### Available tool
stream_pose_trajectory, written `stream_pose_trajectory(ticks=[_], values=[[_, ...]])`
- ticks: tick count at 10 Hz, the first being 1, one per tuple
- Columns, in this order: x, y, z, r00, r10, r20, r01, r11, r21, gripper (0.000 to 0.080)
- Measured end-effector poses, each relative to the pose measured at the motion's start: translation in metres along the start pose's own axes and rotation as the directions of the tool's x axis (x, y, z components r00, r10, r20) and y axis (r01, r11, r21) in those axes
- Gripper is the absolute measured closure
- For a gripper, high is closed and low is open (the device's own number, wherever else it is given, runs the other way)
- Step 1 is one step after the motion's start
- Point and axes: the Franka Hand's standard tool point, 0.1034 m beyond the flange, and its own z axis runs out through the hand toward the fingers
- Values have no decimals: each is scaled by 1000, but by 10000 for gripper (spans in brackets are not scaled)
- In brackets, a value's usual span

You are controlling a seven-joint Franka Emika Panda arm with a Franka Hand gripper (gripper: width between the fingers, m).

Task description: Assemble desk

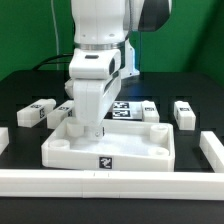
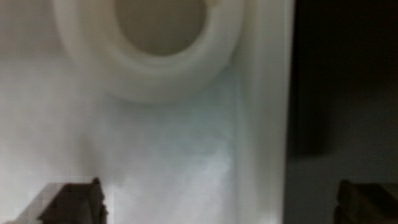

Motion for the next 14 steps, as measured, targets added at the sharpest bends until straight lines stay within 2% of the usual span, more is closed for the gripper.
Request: stream_pose_trajectory(ticks=[3,4,5,7,8,14], values=[[-2,0,2,1000,7,0,-7,1000,2,177],[-2,0,3,1000,7,0,-7,1000,3,359],[-2,0,3,1000,7,0,-7,1000,4,359],[-2,-1,3,1000,7,0,-7,1000,5,716],[-2,0,3,1000,9,-1,-9,1000,1,740],[-2,0,3,1000,9,-1,-9,1000,1,740]])
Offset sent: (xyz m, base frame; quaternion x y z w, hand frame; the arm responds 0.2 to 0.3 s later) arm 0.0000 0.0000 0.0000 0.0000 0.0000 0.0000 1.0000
